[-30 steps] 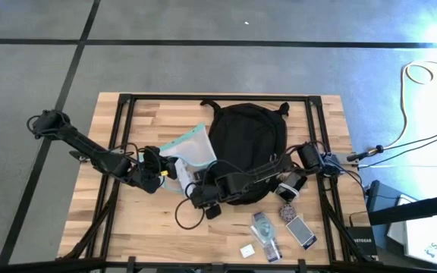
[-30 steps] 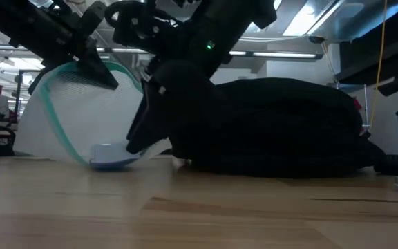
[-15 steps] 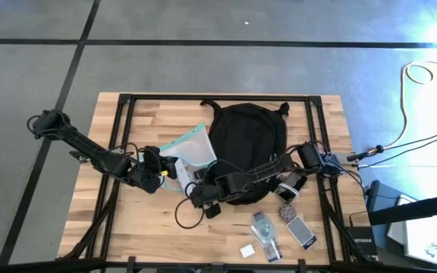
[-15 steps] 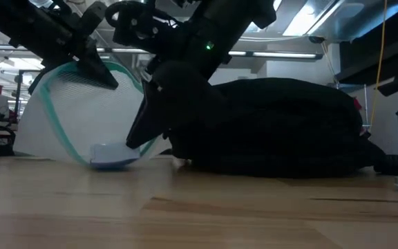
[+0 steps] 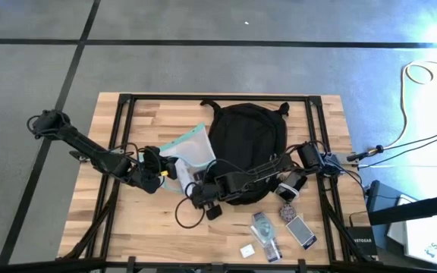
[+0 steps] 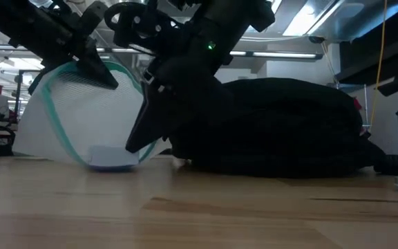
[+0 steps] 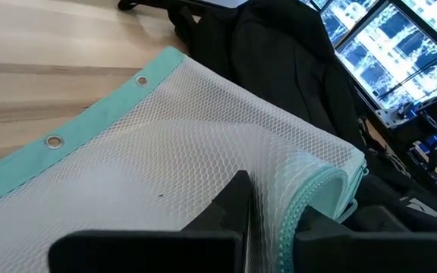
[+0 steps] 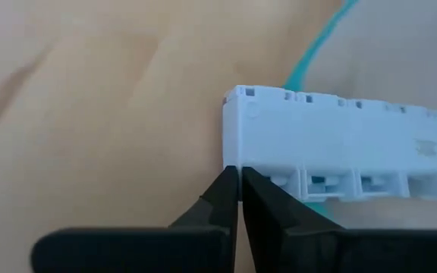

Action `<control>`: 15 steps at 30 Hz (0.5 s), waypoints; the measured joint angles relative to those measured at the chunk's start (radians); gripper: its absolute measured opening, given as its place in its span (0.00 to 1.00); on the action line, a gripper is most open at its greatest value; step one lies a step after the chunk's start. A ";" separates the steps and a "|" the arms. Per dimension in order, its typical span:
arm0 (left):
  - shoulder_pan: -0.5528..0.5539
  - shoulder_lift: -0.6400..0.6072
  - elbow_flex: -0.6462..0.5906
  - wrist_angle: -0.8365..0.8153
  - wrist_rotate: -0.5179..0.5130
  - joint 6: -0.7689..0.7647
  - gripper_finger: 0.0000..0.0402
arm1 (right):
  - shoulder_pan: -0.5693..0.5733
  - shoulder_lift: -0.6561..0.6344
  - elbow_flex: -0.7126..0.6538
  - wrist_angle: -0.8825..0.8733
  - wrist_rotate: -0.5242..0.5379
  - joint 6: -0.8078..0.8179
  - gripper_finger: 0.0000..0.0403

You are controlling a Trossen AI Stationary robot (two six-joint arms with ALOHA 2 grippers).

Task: Unpack backpack
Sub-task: Put the white pill organizer into the transparent zipper bag

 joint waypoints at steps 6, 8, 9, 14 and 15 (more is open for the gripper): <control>0.000 0.000 0.000 0.000 0.000 0.000 0.00 | 0.000 0.000 0.000 0.000 -0.013 0.000 0.00; 0.000 0.000 0.000 0.000 0.001 0.000 0.00 | 0.000 0.000 0.000 0.001 -0.011 0.001 0.00; 0.000 0.000 0.000 0.000 0.001 0.000 0.00 | 0.000 0.000 0.000 0.004 -0.001 0.008 0.00; 0.000 0.000 0.000 0.000 0.001 -0.003 0.00 | -0.011 0.000 0.000 0.048 0.026 0.099 0.00; 0.000 0.000 0.000 0.000 0.000 -0.003 0.00 | -0.013 0.000 0.000 0.053 0.036 0.131 0.00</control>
